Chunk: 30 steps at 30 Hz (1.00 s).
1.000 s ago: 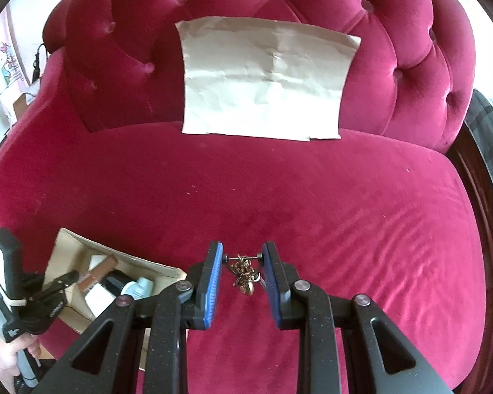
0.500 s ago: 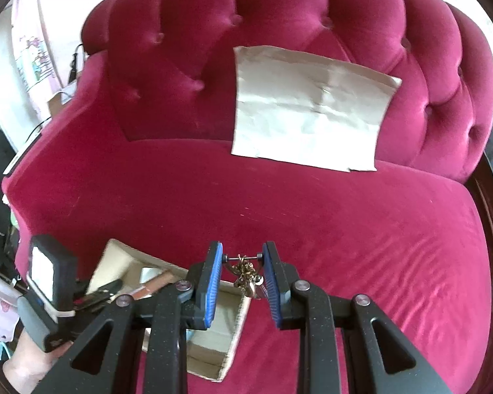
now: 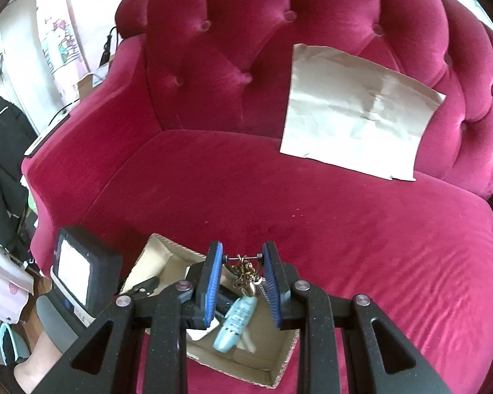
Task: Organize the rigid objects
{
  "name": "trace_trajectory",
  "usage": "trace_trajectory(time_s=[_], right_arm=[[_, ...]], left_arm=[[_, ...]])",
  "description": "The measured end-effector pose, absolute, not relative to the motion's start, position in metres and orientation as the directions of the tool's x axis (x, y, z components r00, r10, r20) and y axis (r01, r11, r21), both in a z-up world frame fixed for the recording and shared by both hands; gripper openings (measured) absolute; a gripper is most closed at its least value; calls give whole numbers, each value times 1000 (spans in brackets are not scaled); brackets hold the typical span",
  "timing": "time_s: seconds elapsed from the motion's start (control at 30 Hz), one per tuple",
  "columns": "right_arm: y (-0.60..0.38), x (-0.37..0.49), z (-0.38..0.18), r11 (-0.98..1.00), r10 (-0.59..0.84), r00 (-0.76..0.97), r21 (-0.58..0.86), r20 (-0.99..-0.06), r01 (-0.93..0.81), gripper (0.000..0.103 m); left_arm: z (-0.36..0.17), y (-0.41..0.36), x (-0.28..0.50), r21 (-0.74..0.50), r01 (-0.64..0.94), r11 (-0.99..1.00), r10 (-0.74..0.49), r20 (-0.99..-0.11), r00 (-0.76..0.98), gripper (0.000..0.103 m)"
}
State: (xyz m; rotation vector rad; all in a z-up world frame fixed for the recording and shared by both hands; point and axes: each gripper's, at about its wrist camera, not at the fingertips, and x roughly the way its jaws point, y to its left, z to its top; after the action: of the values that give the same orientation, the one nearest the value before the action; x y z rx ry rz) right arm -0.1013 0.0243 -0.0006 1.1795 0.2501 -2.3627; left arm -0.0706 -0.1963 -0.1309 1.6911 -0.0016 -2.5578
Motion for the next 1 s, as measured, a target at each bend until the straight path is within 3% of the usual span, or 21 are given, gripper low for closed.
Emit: trace_trajectory(time_s=[1.0], right_arm=[[-35,-95,-70,-825,-335,-405,57,-851,563,26]], left_arm=[[-130,-195,-71,41,58,-997,-60,-918,-391,5]])
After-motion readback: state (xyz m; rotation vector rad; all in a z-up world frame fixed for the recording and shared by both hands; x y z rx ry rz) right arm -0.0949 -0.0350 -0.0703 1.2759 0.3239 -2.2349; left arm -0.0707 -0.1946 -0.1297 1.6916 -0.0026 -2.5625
